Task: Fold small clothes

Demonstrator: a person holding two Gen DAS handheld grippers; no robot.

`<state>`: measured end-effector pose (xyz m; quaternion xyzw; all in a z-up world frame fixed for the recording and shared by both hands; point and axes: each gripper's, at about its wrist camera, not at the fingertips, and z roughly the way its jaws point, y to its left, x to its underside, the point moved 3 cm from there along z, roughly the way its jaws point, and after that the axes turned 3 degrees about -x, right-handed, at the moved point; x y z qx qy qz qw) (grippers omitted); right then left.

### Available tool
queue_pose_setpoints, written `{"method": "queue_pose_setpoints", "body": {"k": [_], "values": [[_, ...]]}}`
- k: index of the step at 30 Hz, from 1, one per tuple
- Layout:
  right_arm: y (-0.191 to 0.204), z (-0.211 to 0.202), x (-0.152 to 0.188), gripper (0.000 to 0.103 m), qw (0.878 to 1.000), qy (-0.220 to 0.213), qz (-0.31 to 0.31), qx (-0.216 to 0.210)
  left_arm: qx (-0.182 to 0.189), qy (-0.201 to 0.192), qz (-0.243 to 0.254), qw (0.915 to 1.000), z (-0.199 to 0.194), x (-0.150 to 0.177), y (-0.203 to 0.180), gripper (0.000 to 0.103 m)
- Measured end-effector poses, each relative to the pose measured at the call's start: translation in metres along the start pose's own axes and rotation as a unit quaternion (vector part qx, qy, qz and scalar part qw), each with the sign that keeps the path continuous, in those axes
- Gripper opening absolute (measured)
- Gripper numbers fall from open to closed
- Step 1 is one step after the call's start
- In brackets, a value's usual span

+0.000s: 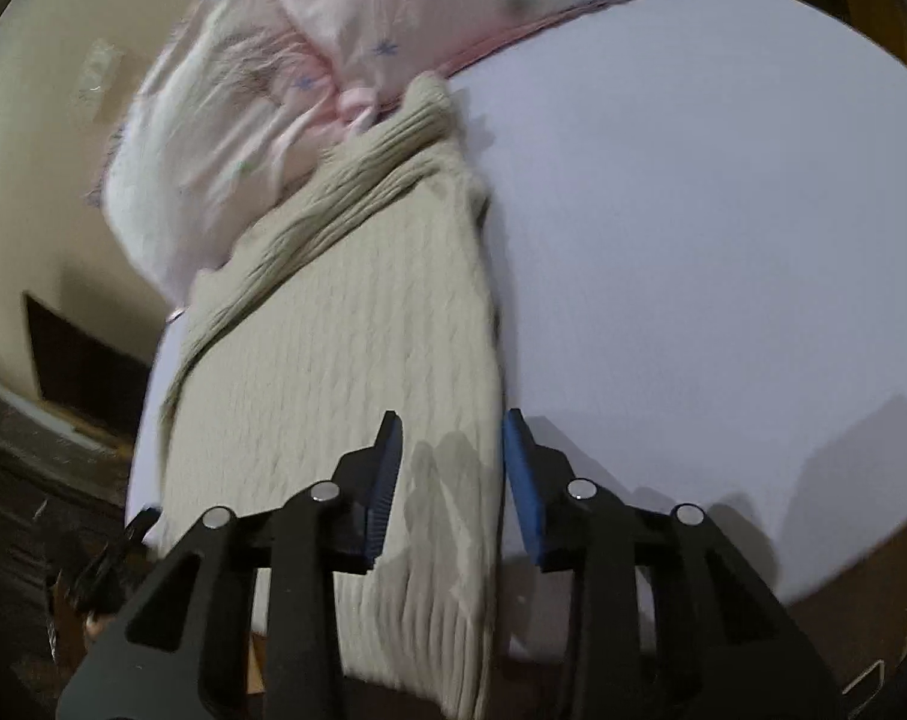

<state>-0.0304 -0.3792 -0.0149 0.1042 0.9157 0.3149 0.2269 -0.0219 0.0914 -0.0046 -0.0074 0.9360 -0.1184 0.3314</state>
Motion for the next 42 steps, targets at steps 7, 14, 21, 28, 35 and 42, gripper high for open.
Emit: {"method": "queue_pose_setpoints", "body": {"k": [7,14,21,28,35,42], "values": [[0.009,0.002,0.027,0.035,0.996,0.034,-0.018,-0.078,0.012,0.01,-0.006,0.9999,-0.003,0.012,0.0,0.057],[0.027,-0.001,0.028,0.008,0.981,0.052,-0.011,-0.188,0.076,0.04,-0.018,0.9961,-0.001,0.019,-0.002,0.008],[0.063,-0.035,-0.088,0.007,0.962,-0.093,-0.027,-0.253,0.156,-0.046,-0.015,0.9866,-0.021,-0.073,-0.002,0.008],[0.028,0.072,-0.219,0.008,0.974,-0.138,0.095,-0.153,0.075,-0.09,-0.086,0.9894,0.085,-0.209,0.029,0.008],[-0.008,0.117,-0.243,0.076,0.964,-0.152,0.169,-0.136,0.109,-0.014,-0.176,0.9782,0.154,-0.236,0.064,0.02],[-0.009,0.087,-0.239,0.091,0.954,-0.216,0.116,-0.173,0.094,-0.041,-0.158,0.9822,0.114,-0.216,0.077,0.075]]}}
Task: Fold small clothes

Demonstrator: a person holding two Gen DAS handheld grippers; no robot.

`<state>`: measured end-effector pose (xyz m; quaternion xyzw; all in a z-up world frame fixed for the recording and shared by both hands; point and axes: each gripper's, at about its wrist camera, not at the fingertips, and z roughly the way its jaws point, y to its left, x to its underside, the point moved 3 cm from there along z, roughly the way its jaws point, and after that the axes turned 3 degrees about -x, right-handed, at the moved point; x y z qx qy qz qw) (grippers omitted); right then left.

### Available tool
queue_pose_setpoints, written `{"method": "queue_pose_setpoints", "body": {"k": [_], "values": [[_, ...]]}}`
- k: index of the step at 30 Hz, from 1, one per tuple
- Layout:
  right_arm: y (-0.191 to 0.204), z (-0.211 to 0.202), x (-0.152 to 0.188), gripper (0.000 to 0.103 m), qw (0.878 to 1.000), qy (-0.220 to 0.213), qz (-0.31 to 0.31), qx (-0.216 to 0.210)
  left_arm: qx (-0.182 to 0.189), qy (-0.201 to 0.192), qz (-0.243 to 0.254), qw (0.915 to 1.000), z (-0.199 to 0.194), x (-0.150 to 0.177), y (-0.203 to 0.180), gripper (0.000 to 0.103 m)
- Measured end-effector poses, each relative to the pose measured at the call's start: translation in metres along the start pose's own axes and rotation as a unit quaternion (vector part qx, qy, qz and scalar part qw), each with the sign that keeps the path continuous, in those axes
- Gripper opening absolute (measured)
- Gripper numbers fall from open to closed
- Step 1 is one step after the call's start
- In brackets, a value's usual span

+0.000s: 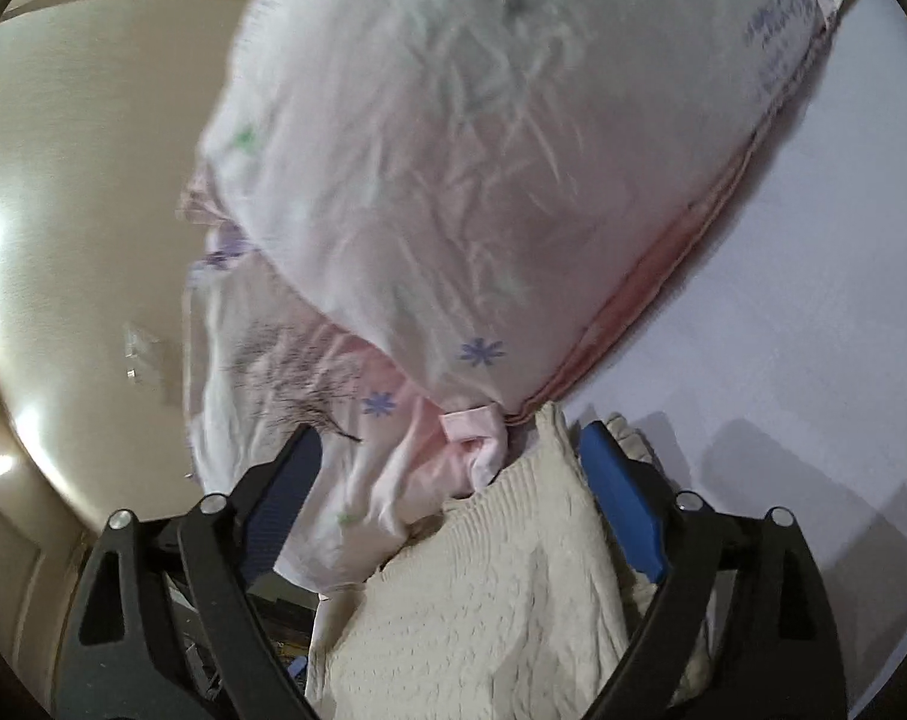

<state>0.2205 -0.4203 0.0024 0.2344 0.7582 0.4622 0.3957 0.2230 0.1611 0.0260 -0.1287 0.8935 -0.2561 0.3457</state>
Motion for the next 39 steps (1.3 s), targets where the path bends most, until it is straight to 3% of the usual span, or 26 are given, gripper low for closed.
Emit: {"method": "queue_pose_setpoints", "body": {"k": [3,6,9,10,11,13,15,17,20,22,24,26,29,31,32,33,34,35,37,39], "values": [[0.002,0.0,0.002,0.092,1.0,0.01,-0.007,0.0,-0.004,0.05,0.011,0.9987,0.016,0.015,-0.002,0.074],[0.003,-0.006,0.003,0.092,1.0,0.013,-0.021,0.006,-0.01,0.091,0.017,0.9956,0.034,0.029,-0.004,0.065],[0.01,0.004,0.006,0.092,1.0,0.023,-0.021,0.006,-0.018,0.089,0.023,0.9956,0.039,0.034,-0.007,0.056],[0.01,0.005,0.007,0.092,0.999,0.025,-0.019,0.005,-0.019,0.088,0.015,0.9958,0.04,0.034,-0.008,0.043],[0.011,0.009,0.009,0.092,0.999,0.029,-0.018,0.003,0.007,0.104,-0.023,0.9943,0.045,0.037,-0.004,0.029],[0.011,0.009,0.009,0.092,0.999,0.035,-0.017,-0.002,0.04,0.112,-0.088,0.989,0.048,0.042,0.01,0.025],[0.012,0.008,0.008,0.092,0.999,0.039,-0.017,-0.007,0.085,0.117,-0.149,0.9783,0.05,0.04,0.016,0.022],[0.013,0.004,0.005,0.092,0.999,0.036,-0.019,-0.014,0.119,0.107,-0.177,0.9712,0.044,0.036,0.01,0.02],[0.017,-0.004,-0.002,0.092,0.999,0.026,-0.03,-0.017,0.167,0.077,-0.144,0.9724,0.026,0.023,-0.038,0.018],[0.019,-0.011,-0.008,0.092,0.999,0.019,-0.041,-0.014,0.224,0.066,-0.1,0.9672,0.021,0.018,-0.1,0.018],[0.021,-0.016,-0.013,0.092,0.998,0.013,-0.057,0.0,0.258,0.07,-0.06,0.9617,0.029,0.022,-0.151,0.017],[0.021,-0.02,-0.017,0.092,0.997,0.01,-0.078,0.023,0.288,0.096,-0.011,0.9528,0.055,0.04,-0.21,0.017],[0.014,-0.018,-0.024,0.092,0.993,0.028,-0.101,0.062,0.28,0.177,0.079,0.9402,0.117,0.089,-0.289,0.017],[0.002,-0.015,-0.027,0.092,0.992,0.057,-0.084,0.075,0.294,0.212,0.099,0.9267,0.134,0.109,-0.311,0.017],[-0.003,-0.013,-0.027,0.095,0.992,0.073,-0.066,0.074,0.318,0.219,0.089,0.9181,0.133,0.115,-0.315,0.017],[-0.008,-0.01,-0.027,0.096,0.992,0.092,-0.048,0.072,0.332,0.206,0.088,0.9162,0.126,0.112,-0.314,0.018],[-0.013,-0.006,-0.026,0.096,0.991,0.112,-0.034,0.072,0.334,0.183,0.092,0.9202,0.116,0.107,-0.311,0.022],[-0.015,-0.002,-0.024,0.097,0.989,0.13,-0.025,0.072,0.318,0.138,0.095,0.9332,0.1,0.095,-0.297,0.036],[-0.016,0.008,-0.017,0.097,0.983,0.169,-0.017,0.074,0.262,0.086,0.089,0.9573,0.083,0.082,-0.268,0.065],[-0.013,0.021,-0.005,0.097,0.975,0.205,-0.029,0.082,0.172,0.068,0.086,0.9789,0.082,0.073,-0.237,0.067]]}}
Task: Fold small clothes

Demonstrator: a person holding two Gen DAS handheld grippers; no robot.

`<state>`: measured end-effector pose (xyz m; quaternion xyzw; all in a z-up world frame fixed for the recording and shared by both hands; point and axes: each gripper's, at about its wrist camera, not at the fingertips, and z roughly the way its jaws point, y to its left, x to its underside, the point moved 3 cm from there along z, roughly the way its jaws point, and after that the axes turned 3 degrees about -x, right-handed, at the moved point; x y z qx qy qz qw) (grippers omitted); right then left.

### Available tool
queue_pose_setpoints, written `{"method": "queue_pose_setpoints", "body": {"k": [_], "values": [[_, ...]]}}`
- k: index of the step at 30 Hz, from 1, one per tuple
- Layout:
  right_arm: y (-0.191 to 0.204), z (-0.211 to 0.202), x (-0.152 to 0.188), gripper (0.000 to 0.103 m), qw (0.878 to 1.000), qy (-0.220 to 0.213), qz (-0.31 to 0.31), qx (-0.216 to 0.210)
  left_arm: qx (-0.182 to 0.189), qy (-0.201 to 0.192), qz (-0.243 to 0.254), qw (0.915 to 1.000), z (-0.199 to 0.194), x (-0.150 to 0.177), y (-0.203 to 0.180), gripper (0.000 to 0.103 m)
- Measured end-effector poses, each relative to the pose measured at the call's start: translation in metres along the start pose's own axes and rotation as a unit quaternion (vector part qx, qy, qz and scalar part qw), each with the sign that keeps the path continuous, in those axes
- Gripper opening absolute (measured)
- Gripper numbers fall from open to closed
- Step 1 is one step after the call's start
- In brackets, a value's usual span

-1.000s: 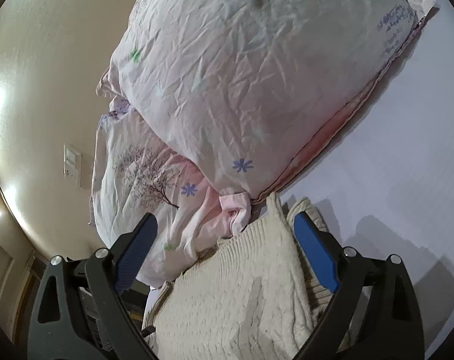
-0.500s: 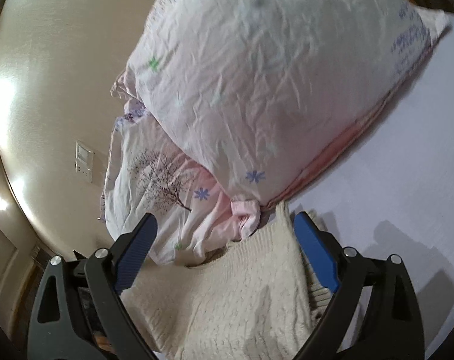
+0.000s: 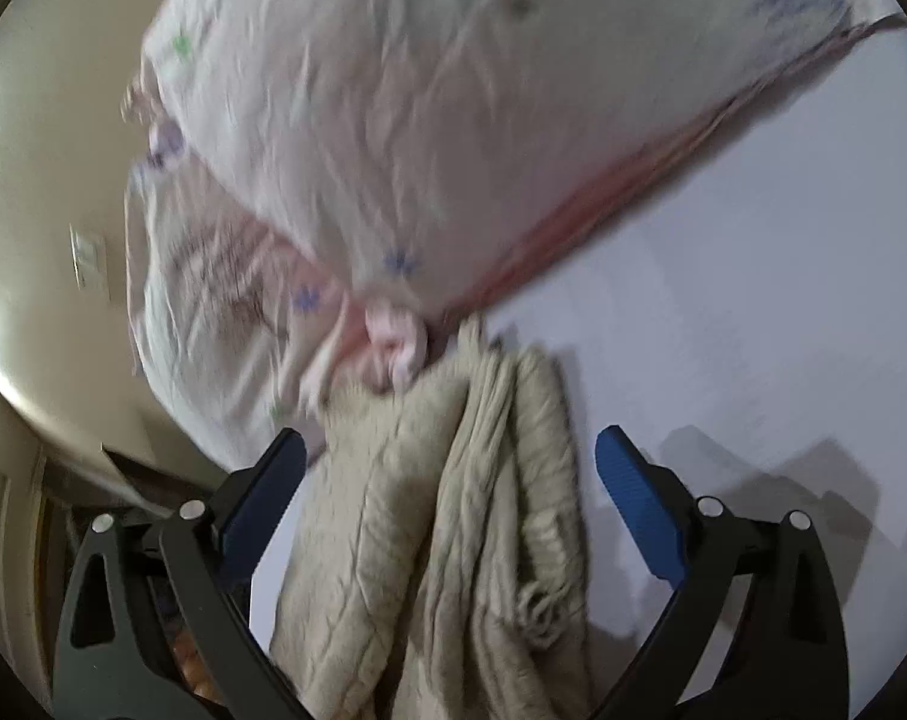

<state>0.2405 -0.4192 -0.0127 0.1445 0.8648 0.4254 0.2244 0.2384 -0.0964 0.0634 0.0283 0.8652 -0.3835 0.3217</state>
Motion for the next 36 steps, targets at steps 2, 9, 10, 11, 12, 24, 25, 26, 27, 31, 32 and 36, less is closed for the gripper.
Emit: {"method": "queue_pose_setpoints", "body": {"k": [2,9,10,11,12,24,25,26,27,31,32,36], "values": [[0.003,0.012,0.007,0.097,0.999,0.026,-0.016,0.019,-0.066,0.022,-0.014,0.9975,0.003,0.007,0.024,0.069],[0.013,0.032,0.021,0.099,0.995,0.05,-0.051,0.068,-0.123,0.098,-0.011,0.9876,0.025,0.036,0.044,0.08],[0.015,0.033,0.024,0.099,0.995,0.055,-0.057,0.064,-0.121,0.105,-0.008,0.987,0.031,0.04,0.042,0.081],[0.017,0.035,0.028,0.098,0.994,0.058,-0.064,0.062,-0.119,0.109,-0.007,0.9868,0.035,0.038,0.042,0.081],[0.019,0.037,0.029,0.094,0.994,0.057,-0.069,0.065,-0.113,0.113,-0.01,0.987,0.042,0.038,0.041,0.082],[0.074,0.086,0.074,0.05,0.986,0.125,-0.09,-0.068,-0.107,0.043,0.044,0.9924,-0.056,0.017,0.057,0.047],[0.077,0.095,0.077,0.056,0.985,0.131,-0.11,-0.035,-0.142,0.04,0.058,0.9874,-0.062,0.017,0.064,0.051],[0.079,0.099,0.079,0.062,0.983,0.128,-0.133,0.008,-0.167,0.039,0.062,0.9832,-0.061,0.018,0.069,0.055],[0.082,0.092,0.078,0.062,0.984,0.113,-0.138,0.02,-0.203,0.04,0.062,0.9765,-0.063,0.021,0.078,0.055],[0.109,0.03,0.076,0.063,0.988,0.01,-0.147,-0.046,-0.207,-0.007,0.057,0.9768,-0.093,0.031,0.082,0.065],[0.114,0.027,0.079,0.06,0.987,0.018,-0.151,-0.056,-0.204,-0.023,0.059,0.9769,-0.1,0.033,0.077,0.066],[0.123,0.069,0.1,0.041,0.981,0.088,-0.17,0.025,-0.18,-0.049,0.082,0.979,-0.115,0.041,0.06,0.068]]}}
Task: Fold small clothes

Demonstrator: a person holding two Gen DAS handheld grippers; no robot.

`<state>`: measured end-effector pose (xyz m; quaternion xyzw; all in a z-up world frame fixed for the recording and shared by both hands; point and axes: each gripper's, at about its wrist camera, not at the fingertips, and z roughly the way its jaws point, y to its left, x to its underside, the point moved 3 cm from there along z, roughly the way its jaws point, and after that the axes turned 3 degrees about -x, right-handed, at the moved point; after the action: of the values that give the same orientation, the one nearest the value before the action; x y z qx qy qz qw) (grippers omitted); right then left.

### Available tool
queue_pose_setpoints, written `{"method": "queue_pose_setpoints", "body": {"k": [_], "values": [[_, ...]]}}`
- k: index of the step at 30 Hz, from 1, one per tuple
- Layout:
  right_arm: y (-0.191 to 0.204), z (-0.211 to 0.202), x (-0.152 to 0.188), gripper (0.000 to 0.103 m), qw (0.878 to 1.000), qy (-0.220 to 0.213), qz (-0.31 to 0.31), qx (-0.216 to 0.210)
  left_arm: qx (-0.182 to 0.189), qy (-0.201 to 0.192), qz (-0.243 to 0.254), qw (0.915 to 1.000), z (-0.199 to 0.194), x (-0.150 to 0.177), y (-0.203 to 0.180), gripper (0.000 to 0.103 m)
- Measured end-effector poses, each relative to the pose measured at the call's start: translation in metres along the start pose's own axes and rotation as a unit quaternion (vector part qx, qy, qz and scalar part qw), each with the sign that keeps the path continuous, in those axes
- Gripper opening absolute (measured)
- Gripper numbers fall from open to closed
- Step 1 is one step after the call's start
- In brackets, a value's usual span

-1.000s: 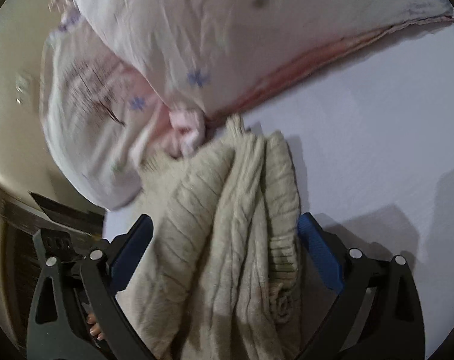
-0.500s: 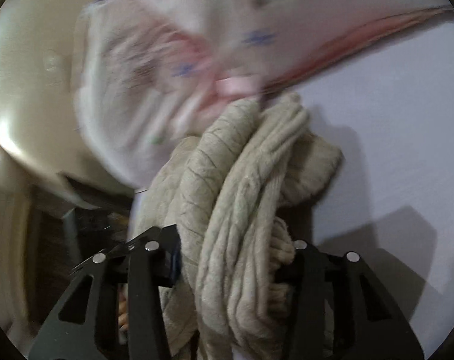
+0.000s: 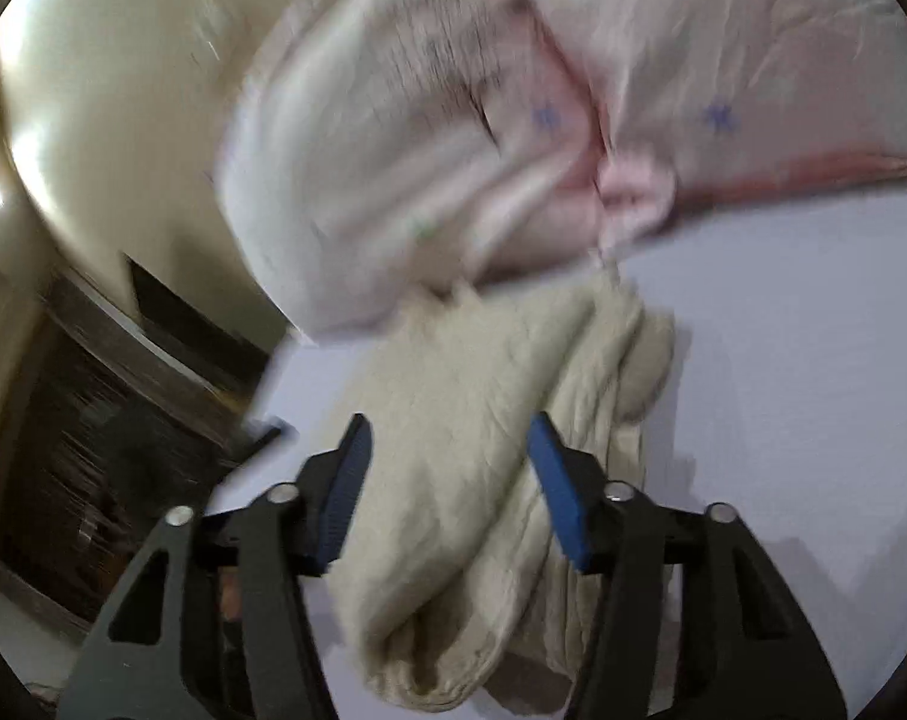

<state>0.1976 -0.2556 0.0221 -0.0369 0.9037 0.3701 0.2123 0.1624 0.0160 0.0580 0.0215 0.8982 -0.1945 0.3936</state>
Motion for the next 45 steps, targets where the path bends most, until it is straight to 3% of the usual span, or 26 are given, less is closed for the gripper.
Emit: {"method": "queue_pose_setpoints", "body": {"k": [2,3,7,9,12,15,16,19,20,22,23,24,25,26,30,32,34,38,39,40,41,43,45], "values": [[-0.001,0.018,0.001,0.011,1.0,0.013,0.002,0.006,0.012,0.004,0.009,0.9999,0.0,0.003,-0.008,0.069],[0.001,0.018,0.002,0.011,1.0,0.007,-0.005,0.003,0.015,0.007,0.014,0.9998,0.005,0.003,-0.015,0.069],[0.014,-0.022,-0.017,0.009,0.994,-0.099,-0.038,0.038,0.03,0.023,0.034,0.9987,0.02,0.01,-0.036,0.069],[0.007,-0.035,-0.021,0.009,0.988,-0.12,-0.04,0.089,0.03,0.029,0.046,0.9981,0.026,0.013,-0.043,0.069],[-0.021,-0.005,-0.013,0.01,0.987,-0.059,-0.022,0.145,0.029,0.031,0.07,0.9967,0.035,0.017,-0.057,0.071],[-0.022,-0.003,-0.011,0.026,0.982,-0.063,-0.039,0.172,-0.009,0.026,0.113,0.9932,0.04,0.025,-0.068,0.071],[-0.017,-0.01,-0.012,0.037,0.982,-0.075,-0.036,0.168,-0.02,0.026,0.122,0.992,0.039,0.028,-0.069,0.071],[0.004,-0.049,0.0,0.037,0.984,-0.127,-0.059,0.112,-0.016,0.022,0.103,0.9943,0.026,0.031,-0.058,0.072],[0.02,-0.054,0.012,0.037,0.986,-0.122,-0.085,0.077,-0.01,0.021,0.092,0.9955,0.021,0.031,-0.053,0.072],[0.047,-0.039,0.03,0.035,0.987,-0.091,-0.123,0.054,-0.002,0.014,0.072,0.9973,0.012,0.031,-0.044,0.072],[0.054,-0.029,0.041,0.032,0.985,-0.064,-0.148,0.064,-0.003,0.01,0.065,0.9978,0.008,0.031,-0.04,0.073],[0.051,-0.011,0.052,0.03,0.977,-0.026,-0.167,0.128,-0.003,0.008,0.063,0.998,0.006,0.031,-0.038,0.073],[0.039,0.004,0.059,0.02,0.967,0.005,-0.174,0.185,-0.004,0.008,0.062,0.9981,0.005,0.031,-0.036,0.073],[0.031,0.01,0.065,0.017,0.962,0.001,-0.191,0.194,-0.006,0.009,0.061,0.9981,0.005,0.032,-0.035,0.073],[0.038,-0.016,0.069,0.017,0.965,-0.027,-0.172,0.197,-0.013,0.024,0.058,0.998,0.002,0.04,-0.027,0.073],[0.043,-0.028,0.071,0.033,0.975,-0.049,-0.15,0.16,-0.016,0.023,0.055,0.9981,-0.002,0.044,-0.024,0.076],[0.044,-0.046,0.078,0.037,0.982,-0.067,-0.123,0.13,-0.01,0.02,0.048,0.9986,-0.005,0.045,-0.02,0.076],[0.038,-0.043,0.079,0.042,0.983,-0.045,-0.099,0.145,0.006,0.023,0.032,0.9992,-0.004,0.044,-0.016,0.076],[0.036,-0.037,0.081,0.04,0.985,-0.036,-0.095,0.14,0.005,0.024,0.033,0.9991,-0.003,0.045,-0.016,0.076],[0.036,-0.032,0.085,0.02,0.984,-0.03,-0.103,0.14,0.005,0.025,0.036,0.999,-0.003,0.046,-0.017,0.076],[0.037,-0.028,0.09,0.009,0.982,-0.027,-0.114,0.15,0.005,0.026,0.038,0.9989,-0.003,0.046,-0.018,0.076],[0.036,-0.028,0.092,0.007,0.97,-0.039,-0.135,0.196,0.003,0.027,0.042,0.9987,-0.003,0.047,-0.02,0.076],[0.025,-0.045,0.084,0.006,0.966,-0.067,-0.112,0.222,0.003,0.028,0.046,0.9986,-0.003,0.048,-0.019,0.076]]}}
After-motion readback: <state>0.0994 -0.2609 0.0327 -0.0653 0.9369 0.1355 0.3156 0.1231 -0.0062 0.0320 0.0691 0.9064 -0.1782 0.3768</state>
